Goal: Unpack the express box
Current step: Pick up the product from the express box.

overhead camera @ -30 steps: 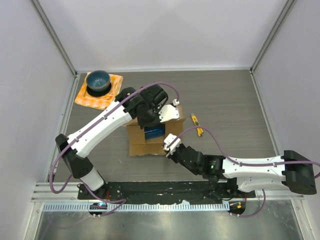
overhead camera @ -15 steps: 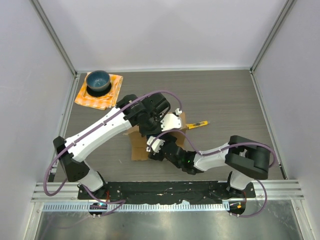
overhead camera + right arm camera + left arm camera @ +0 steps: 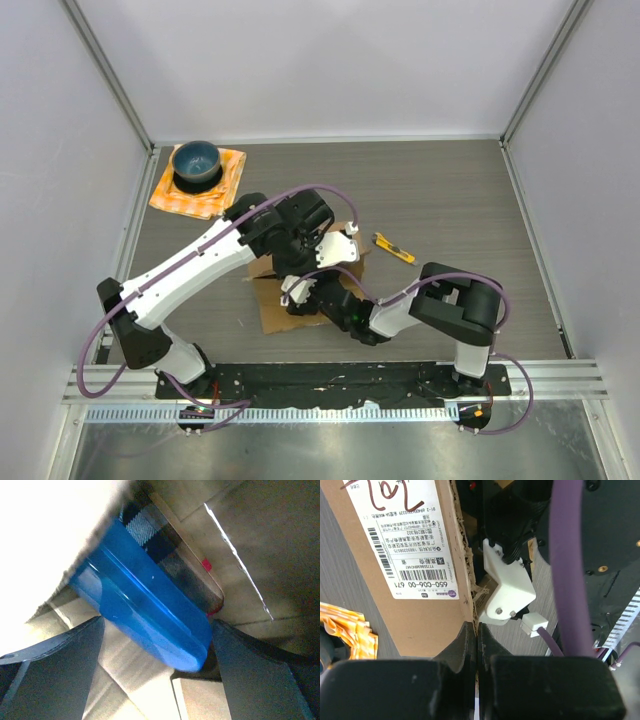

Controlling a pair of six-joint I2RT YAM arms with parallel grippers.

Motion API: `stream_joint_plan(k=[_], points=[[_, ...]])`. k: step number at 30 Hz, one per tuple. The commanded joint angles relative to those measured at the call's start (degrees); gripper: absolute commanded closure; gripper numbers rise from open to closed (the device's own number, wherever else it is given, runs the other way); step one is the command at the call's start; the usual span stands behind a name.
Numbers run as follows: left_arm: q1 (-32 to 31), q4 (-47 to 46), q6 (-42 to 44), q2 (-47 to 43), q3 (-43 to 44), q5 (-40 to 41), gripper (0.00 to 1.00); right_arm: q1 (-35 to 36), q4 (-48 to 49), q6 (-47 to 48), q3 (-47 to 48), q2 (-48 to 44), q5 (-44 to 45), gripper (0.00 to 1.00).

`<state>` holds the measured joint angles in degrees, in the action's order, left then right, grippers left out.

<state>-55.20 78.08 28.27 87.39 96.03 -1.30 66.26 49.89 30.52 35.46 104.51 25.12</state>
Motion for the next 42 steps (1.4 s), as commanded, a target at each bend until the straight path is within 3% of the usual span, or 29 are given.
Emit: stream_joint_plan(k=[1, 4, 7, 10, 11, 13, 20, 28, 35, 42], points=[[-2.0, 17.3, 0.4, -2.6, 0.6, -8.3, 1.0, 0.4, 6.0, 3.0, 4.2, 2.4, -2.4, 0.06], [-2.6, 17.4, 0.5, -2.3, 1.1, -8.9, 1.0, 1.0, 5.0, 3.4, 6.5, 4.9, -3.3, 0.06], [-2.7, 17.4, 0.5, -2.0, 1.8, -8.8, 1.0, 1.0, 3.6, 1.3, 7.5, 6.6, -5.3, 0.13], [-2.7, 17.4, 0.6, -2.2, 1.8, -8.3, 1.0, 1.0, 0.9, -1.4, 7.5, 6.8, -6.8, 0.37], [-2.7, 17.4, 0.6, -2.2, 1.9, -8.3, 1.0, 1.0, -0.8, -2.2, 7.6, 6.2, -6.8, 0.55], [-2.7, 17.4, 0.6, -2.2, 2.0, -8.3, 1.0, 1.0, -2.2, -3.1, 7.4, 5.4, -6.1, 0.66], [-2.7, 17.3, 1.7, -1.5, 1.6, -5.3, 1.0, 2.6, -4.2, -4.2, 4.6, -0.8, -4.0, 0.74], [0.6, 16.6, 3.0, 0.6, 0.6, -1.3, 1.0, 9.0, -8.9, -7.1, 3.5, -8.1, 0.6, 0.97], [1.9, 12.2, 3.2, 0.1, -2.3, 7.4, 1.0, 12.0, -15.9, -12.8, -0.4, -17.4, 5.2, 0.99], [4.0, 10.0, 4.2, -0.8, -5.8, 10.5, 1.0, 11.9, -26.9, -18.6, -3.9, -26.5, 9.2, 0.99]])
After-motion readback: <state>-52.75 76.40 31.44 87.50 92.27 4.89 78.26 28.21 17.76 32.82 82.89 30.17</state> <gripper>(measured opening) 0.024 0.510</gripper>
